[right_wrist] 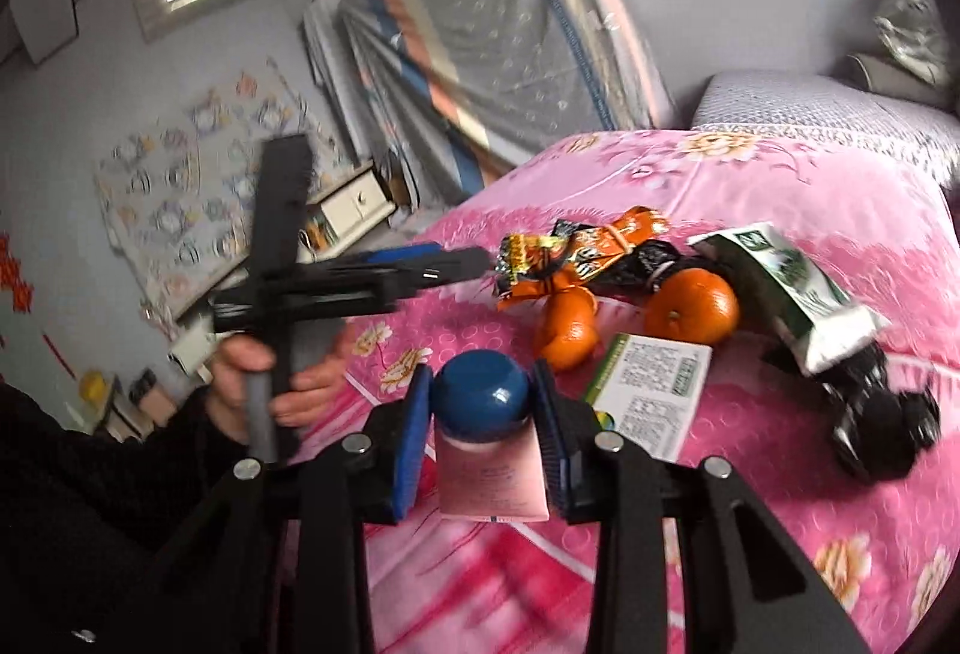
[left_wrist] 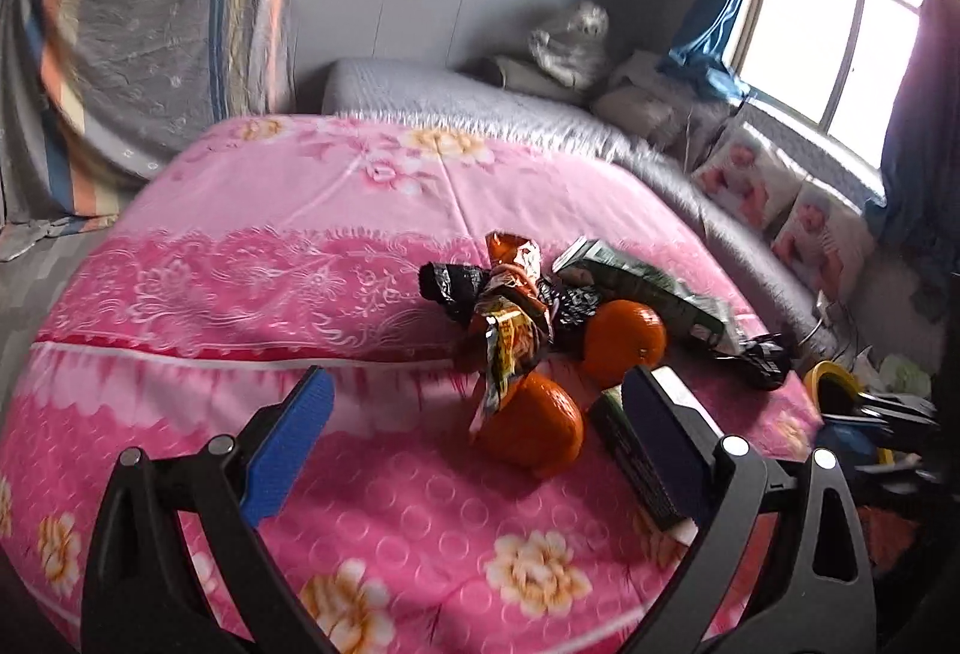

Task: Collect trash
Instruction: 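Grasp the orange snack wrapper with the left tool while the right tool holds the tube, then carry the wrapper and tube over the yellow bin and open both tools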

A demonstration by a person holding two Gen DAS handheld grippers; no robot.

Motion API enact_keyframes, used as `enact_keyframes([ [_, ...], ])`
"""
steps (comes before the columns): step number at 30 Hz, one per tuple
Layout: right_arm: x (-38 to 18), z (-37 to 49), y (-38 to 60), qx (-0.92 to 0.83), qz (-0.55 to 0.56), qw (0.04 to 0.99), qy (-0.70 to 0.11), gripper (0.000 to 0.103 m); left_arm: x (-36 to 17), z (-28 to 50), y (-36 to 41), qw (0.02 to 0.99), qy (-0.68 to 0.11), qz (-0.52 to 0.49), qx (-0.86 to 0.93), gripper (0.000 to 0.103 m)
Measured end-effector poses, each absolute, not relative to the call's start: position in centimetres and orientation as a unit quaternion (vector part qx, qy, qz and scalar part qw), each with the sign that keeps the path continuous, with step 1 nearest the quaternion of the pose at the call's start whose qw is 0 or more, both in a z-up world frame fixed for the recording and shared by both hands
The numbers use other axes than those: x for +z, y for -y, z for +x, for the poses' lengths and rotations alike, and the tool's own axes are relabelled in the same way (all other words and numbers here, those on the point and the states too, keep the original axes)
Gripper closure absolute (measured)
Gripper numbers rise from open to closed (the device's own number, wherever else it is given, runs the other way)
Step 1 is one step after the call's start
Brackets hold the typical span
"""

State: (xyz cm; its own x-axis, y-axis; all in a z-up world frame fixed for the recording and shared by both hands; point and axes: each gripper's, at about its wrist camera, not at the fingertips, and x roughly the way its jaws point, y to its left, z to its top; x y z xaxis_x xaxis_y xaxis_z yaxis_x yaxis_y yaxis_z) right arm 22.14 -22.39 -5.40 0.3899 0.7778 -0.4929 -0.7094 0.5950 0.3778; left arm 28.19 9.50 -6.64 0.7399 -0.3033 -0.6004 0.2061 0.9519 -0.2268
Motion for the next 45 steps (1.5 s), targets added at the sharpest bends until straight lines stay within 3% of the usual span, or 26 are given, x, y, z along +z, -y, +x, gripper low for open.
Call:
enact_keyframes([
  [4,-5.2,21.2,24.0,0.445,0.066,0.835,-0.318,0.072,-7.8,30.8,-8.4,0.924,-0.355,-0.059,-0.134,0.012],
  [12,-5.8,20.8,25.6,0.444,0.094,0.832,-0.318,0.072,-10.1,33.6,-8.0,0.904,-0.397,-0.078,-0.141,0.052],
  [13,-5.8,20.8,25.7,0.444,0.097,0.832,-0.318,0.072,-10.2,33.6,-8.0,0.901,-0.399,-0.083,-0.149,0.068],
  [16,-5.5,20.5,26.0,0.442,0.099,0.834,-0.315,0.072,-9.4,32.5,-8.1,0.906,-0.384,-0.092,-0.154,0.078],
  [29,-3.9,18.7,27.3,0.427,0.106,0.846,-0.301,0.072,-2.2,22.8,-9.1,0.947,-0.277,-0.085,-0.138,0.080],
  [45,-1.4,17.2,31.8,0.380,0.111,0.881,-0.260,0.072,3.0,17.9,1.4,0.956,-0.218,0.006,-0.196,0.080],
])
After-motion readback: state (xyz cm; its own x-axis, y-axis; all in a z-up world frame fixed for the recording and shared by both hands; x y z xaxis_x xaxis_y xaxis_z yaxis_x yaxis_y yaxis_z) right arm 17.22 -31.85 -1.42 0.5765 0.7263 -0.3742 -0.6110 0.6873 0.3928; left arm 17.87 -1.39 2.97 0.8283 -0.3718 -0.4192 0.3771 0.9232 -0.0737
